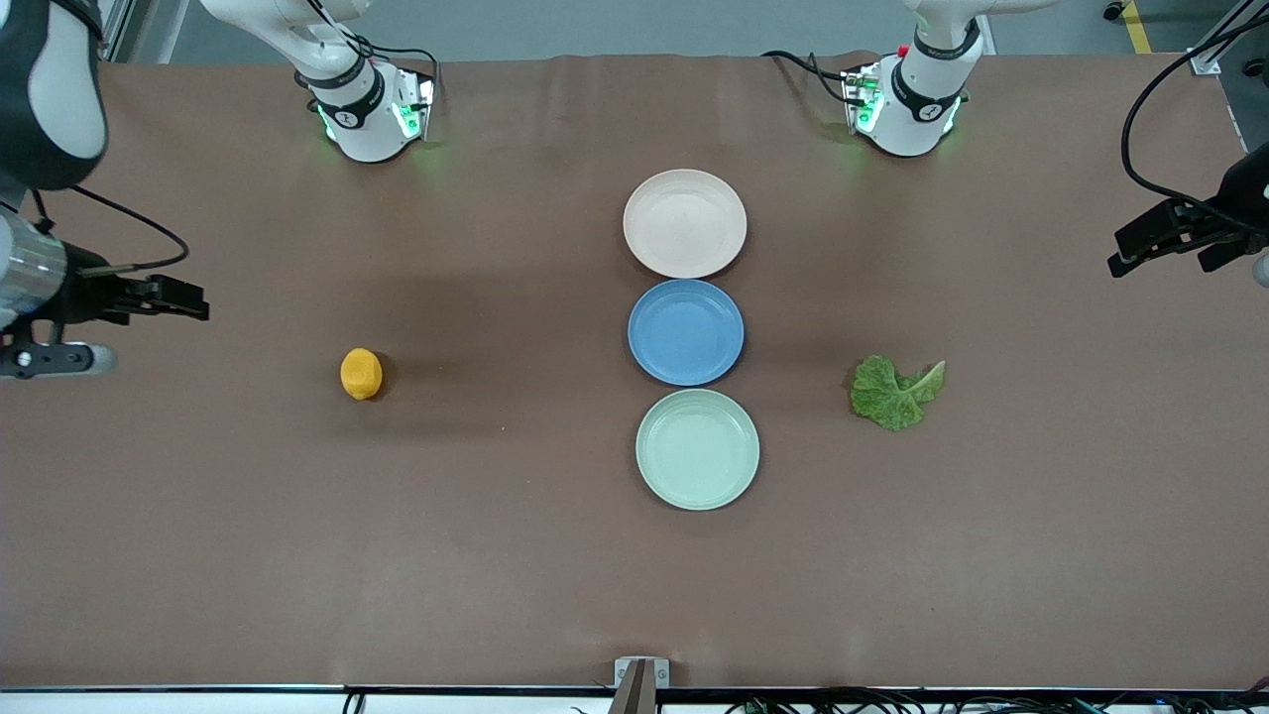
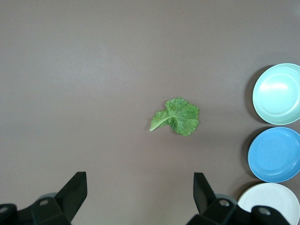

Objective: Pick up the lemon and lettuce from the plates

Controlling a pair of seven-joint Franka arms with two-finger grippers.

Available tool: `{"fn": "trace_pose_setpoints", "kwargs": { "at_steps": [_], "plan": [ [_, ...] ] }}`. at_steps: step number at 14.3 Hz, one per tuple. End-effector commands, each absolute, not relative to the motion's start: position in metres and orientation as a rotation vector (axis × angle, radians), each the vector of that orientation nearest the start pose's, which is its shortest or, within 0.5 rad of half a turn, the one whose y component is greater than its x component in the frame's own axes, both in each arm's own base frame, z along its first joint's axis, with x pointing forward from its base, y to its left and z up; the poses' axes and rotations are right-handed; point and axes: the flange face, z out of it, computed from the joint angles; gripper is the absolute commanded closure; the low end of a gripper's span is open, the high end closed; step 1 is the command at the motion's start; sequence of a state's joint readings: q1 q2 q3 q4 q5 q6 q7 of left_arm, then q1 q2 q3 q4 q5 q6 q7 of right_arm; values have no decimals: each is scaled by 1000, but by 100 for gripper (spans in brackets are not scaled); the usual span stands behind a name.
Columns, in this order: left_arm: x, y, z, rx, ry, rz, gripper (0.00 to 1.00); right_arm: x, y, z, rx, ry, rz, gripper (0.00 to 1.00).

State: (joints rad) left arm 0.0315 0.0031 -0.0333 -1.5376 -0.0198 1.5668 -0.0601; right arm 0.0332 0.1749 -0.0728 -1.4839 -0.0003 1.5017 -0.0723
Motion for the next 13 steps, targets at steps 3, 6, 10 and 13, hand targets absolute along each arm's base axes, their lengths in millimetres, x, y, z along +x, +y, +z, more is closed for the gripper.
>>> {"fn": "trace_pose_setpoints", "kwargs": {
  "at_steps": [3,6,10,13],
  "plan": [
    [559,-2,642,-3140,-94,-31,0,603,-27,575,-3132,-6,219,0],
    [558,3,645,-3146,-99,-38,0,593,-35,570,-3125,9,278,0],
    [558,2,645,-3140,-99,-39,0,561,-39,578,-3126,15,223,0],
    [558,1,645,-3142,-96,-39,0,543,-37,584,-3127,10,177,0]
  ]
}}
